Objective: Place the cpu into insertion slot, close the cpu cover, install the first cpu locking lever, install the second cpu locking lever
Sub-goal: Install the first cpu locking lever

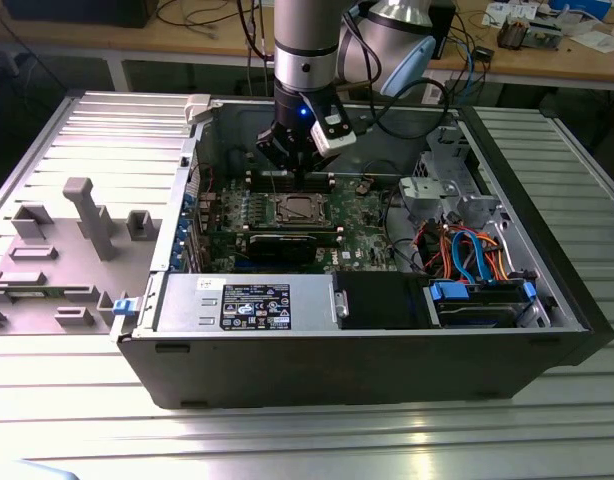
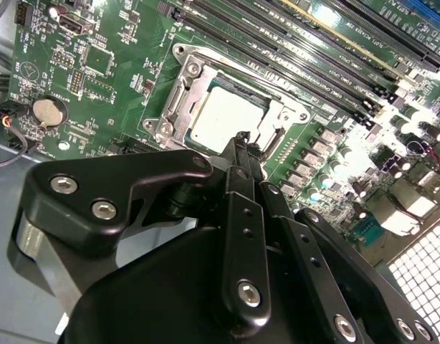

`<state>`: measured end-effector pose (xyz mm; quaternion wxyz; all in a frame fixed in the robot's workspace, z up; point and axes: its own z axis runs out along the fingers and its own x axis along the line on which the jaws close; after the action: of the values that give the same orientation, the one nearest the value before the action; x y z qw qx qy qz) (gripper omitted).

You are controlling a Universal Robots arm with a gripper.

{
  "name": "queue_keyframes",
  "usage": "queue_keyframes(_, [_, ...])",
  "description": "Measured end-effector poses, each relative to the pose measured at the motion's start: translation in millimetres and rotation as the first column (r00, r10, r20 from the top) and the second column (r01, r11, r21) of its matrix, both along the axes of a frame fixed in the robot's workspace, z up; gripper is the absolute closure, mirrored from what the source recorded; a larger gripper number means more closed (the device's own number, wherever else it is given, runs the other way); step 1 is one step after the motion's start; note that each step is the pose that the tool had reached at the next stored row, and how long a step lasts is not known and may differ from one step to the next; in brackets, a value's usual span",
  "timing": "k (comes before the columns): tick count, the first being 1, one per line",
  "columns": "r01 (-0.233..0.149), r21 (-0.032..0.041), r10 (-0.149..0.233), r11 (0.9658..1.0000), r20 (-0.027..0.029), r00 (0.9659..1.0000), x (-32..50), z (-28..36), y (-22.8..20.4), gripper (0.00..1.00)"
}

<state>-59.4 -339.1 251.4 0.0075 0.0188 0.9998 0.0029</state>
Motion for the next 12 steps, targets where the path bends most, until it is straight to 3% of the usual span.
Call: queue_keyframes(12, [-0.011, 0.0, 0.011, 0.9999, 0.0, 0.9999, 0.0, 0.0, 0.0, 0.89])
